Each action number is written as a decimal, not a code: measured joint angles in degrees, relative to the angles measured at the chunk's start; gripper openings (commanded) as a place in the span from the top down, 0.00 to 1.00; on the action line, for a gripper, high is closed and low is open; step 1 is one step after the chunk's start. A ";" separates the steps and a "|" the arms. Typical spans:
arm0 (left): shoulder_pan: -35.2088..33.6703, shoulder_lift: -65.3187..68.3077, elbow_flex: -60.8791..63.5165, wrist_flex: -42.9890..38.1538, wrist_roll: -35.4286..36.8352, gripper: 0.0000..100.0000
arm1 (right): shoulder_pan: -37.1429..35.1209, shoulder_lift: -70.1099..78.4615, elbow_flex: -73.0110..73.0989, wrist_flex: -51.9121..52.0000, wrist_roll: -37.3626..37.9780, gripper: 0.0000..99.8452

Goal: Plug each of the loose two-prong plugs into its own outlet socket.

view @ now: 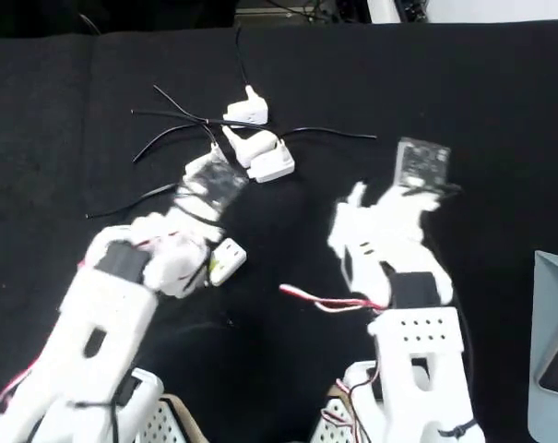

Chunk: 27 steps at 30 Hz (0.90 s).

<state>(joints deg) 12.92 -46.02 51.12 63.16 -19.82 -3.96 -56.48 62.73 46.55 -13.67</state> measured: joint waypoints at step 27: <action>-14.68 -47.82 28.84 -10.29 15.82 0.78 | -40.62 -0.26 -4.48 11.69 11.60 0.99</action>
<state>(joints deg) -1.76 -93.85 79.96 52.88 -4.00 -44.57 -56.75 58.24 58.24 -2.07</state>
